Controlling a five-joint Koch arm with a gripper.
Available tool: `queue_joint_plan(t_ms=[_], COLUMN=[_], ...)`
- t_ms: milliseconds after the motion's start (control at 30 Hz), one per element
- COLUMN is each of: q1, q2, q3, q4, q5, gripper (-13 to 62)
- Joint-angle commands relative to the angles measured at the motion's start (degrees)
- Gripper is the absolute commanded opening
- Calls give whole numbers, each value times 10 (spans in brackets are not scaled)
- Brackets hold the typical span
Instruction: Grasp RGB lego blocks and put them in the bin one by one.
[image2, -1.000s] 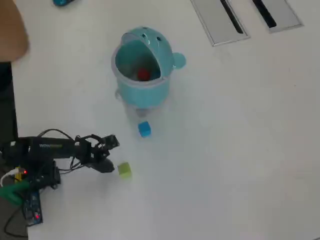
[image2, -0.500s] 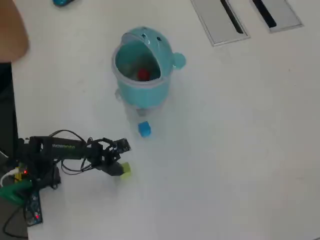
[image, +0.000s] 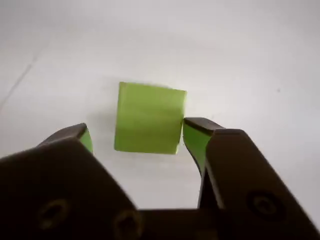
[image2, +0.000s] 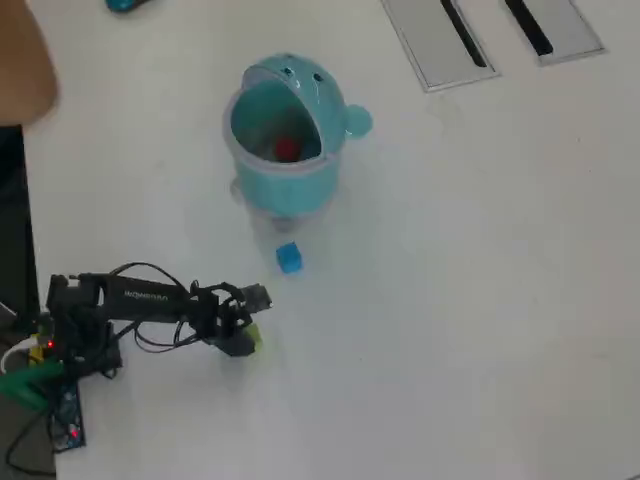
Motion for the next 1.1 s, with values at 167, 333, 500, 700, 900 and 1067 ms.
queue_joint_plan(t_ms=[167, 333, 500, 700, 900, 1067], q1=[9, 16, 21, 18, 12, -5], q2=[-13, -24, -25, -23, 6, 22], q3=[-47, -59, -70, -84, -104, -168], q4=[-11, -13, -15, -14, -11, -27], q5=[-2, -2, 16, 23, 29, 26], gripper=[324, 277, 158, 117, 40, 40])
